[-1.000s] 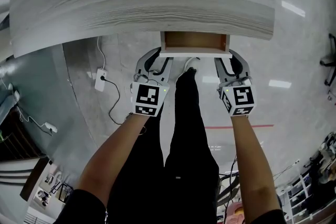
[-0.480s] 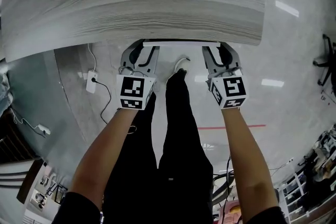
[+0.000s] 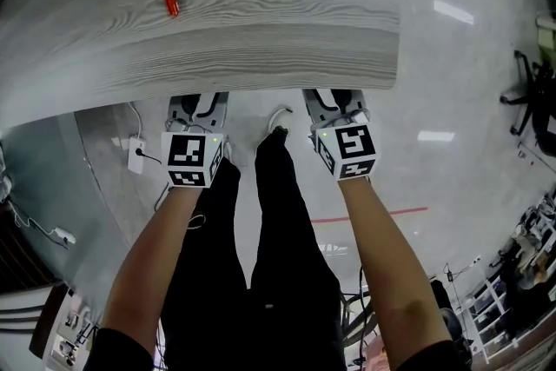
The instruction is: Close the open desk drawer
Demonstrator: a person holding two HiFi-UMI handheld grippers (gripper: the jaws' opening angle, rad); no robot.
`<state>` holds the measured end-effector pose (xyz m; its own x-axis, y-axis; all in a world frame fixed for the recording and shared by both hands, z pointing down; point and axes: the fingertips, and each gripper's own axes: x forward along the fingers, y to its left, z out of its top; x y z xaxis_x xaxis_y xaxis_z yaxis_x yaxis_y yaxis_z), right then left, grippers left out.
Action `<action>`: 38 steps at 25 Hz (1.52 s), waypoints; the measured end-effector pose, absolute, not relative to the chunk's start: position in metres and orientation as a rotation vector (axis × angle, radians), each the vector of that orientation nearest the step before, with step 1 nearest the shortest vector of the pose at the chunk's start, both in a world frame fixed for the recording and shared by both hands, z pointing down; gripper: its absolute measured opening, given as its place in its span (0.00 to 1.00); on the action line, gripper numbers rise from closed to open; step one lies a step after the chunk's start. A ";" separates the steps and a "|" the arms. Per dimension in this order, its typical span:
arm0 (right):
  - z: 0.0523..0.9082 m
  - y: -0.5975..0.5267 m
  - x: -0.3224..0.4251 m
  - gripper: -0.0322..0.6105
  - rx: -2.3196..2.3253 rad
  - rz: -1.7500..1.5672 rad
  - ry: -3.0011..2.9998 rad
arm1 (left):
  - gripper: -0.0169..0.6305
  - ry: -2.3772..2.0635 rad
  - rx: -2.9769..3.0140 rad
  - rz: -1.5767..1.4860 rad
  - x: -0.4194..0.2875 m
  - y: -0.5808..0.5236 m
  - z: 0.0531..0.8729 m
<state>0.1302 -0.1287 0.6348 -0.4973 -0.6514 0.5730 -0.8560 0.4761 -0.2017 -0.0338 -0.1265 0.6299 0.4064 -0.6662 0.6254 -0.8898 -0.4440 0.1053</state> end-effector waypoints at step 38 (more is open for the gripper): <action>0.618 -0.134 0.131 0.27 1.324 0.637 -2.315 | 0.23 -1.420 2.161 0.566 -0.034 -0.137 0.625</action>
<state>0.1310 -0.1337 0.6182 -0.4733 -0.6927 0.5442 -0.8736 0.4484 -0.1890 -0.0341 -0.1365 0.6247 0.3732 -0.7218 0.5828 -0.9248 -0.3392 0.1722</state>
